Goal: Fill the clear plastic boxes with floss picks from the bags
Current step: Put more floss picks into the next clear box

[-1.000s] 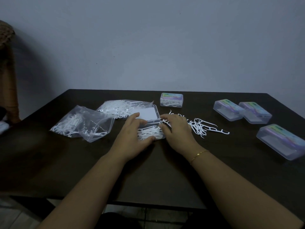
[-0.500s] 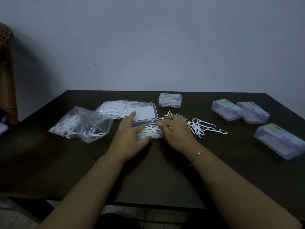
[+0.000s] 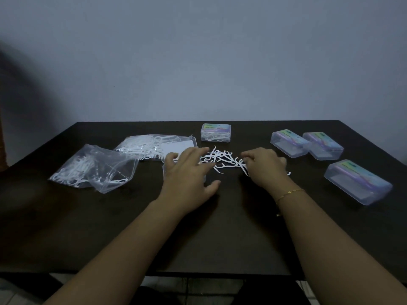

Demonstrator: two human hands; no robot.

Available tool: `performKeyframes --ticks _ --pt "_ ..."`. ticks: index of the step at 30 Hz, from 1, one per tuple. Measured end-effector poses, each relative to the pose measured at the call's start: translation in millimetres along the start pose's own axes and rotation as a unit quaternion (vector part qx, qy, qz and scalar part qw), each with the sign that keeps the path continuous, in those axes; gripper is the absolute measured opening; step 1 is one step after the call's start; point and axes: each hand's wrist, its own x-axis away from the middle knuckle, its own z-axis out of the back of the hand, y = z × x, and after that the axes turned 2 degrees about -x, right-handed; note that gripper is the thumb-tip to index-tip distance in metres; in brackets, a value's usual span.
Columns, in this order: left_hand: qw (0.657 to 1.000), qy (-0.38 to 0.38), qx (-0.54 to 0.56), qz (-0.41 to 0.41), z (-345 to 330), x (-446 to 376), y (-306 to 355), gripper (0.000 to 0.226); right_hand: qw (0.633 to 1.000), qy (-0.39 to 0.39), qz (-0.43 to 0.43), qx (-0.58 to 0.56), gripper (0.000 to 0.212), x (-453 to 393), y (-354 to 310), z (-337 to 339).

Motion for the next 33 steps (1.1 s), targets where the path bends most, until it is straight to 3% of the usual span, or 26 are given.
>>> performKeyframes --ticks 4,9,16,23,28,33 --pt "1.000 -0.013 -0.004 -0.010 -10.5 -14.7 39.6 0.047 0.997 -0.037 -0.058 0.025 0.043 -5.2 29.3 14.7" --pt "0.997 -0.050 -0.026 0.055 -25.1 -41.1 78.2 0.065 0.993 -0.088 -0.080 0.015 0.062 -2.7 49.0 26.2" --pt "0.987 -0.101 -0.010 0.124 -44.1 -55.6 80.6 0.082 0.988 -0.120 -0.078 0.060 0.065 -11.4 50.8 20.9" --pt "0.985 -0.119 0.076 0.103 -42.1 -55.3 67.9 0.034 0.996 -0.067 -0.053 0.003 0.039 -18.2 52.1 9.2" --pt "0.982 -0.137 0.085 0.103 -36.5 -56.8 62.2 0.029 0.997 -0.055 -0.053 -0.016 0.017 -22.0 51.1 7.4" --pt "0.984 -0.146 0.055 0.090 -29.5 -57.0 64.0 0.025 0.993 -0.085 -0.080 -0.006 0.017 -24.0 50.0 11.6"
